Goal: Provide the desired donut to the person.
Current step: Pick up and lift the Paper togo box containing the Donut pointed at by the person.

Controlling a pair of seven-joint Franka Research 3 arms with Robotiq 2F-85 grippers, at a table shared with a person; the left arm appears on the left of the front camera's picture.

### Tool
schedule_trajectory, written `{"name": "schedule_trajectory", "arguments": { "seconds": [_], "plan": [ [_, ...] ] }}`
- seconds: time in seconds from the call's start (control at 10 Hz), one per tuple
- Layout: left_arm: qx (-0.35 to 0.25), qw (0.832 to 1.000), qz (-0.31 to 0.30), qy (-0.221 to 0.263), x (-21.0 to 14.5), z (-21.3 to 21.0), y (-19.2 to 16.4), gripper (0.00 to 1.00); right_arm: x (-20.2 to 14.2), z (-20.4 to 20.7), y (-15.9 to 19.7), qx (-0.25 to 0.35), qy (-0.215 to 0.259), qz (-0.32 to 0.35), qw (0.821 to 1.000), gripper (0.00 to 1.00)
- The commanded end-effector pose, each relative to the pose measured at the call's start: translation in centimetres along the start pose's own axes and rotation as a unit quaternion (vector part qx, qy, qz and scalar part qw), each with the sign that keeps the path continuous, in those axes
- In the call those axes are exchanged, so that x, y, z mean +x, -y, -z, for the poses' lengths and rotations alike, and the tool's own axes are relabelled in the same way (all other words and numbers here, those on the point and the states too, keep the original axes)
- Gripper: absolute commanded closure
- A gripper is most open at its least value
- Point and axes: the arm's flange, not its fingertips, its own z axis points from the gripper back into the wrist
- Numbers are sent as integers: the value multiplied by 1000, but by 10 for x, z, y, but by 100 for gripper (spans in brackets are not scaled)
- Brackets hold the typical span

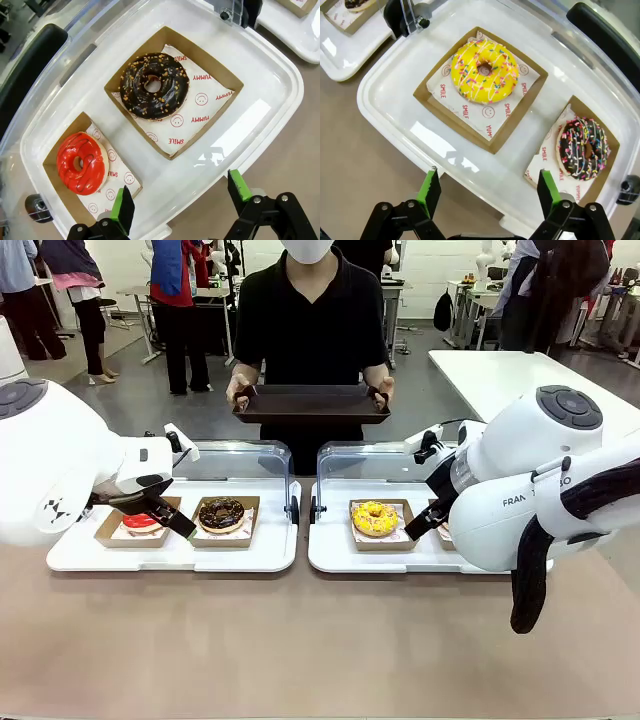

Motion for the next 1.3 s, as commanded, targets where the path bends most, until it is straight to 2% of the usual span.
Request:
{"name": "schedule_trajectory", "arguments": {
  "seconds": [0.0,1.2],
  "plan": [
    [0,1000,0,0,0,0,0,0,0,0,0,0,0,0,1000,0],
    [0,1000,0,0,0,0,0,0,0,0,0,0,0,0,1000,0]
  ]
}}
